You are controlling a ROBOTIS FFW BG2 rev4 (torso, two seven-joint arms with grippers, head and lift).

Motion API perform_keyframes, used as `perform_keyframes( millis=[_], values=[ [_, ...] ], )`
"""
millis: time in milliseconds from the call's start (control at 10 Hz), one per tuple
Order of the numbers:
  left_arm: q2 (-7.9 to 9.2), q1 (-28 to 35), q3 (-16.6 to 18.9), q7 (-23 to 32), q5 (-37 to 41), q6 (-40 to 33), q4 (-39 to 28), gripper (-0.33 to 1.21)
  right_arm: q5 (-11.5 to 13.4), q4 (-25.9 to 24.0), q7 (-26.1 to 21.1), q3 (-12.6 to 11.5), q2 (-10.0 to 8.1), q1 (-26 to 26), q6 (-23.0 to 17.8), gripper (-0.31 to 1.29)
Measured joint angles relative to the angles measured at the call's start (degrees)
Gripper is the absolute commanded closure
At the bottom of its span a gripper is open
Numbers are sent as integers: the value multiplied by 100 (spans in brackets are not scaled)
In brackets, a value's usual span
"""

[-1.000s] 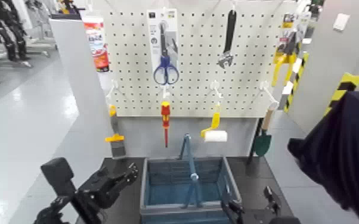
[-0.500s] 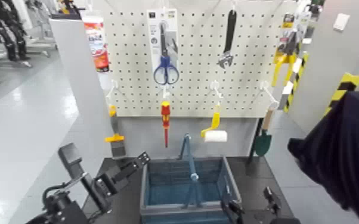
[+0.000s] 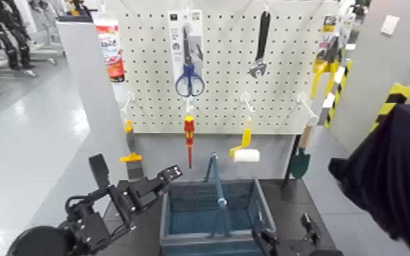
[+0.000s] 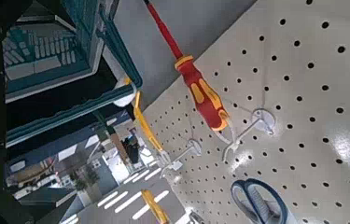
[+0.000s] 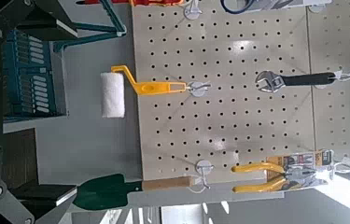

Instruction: Grasp the handle of the crate.

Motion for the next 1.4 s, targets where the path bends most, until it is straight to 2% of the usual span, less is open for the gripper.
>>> perform_keyframes(
  millis=[500, 900, 1400],
  values=[
    [-184, -875, -140, -148, 618, 916, 1146, 10, -23, 54, -9, 29, 9, -22, -89, 14],
    [-281, -1631, -805, -259, 1177, 1164, 2380, 11, -54, 117, -27, 74, 0, -63, -176, 14],
    [-426, -2292, -1505, -444, 1630, 1059, 3467, 10, -85, 202, -44, 165, 0, -148, -278, 14]
  ],
)
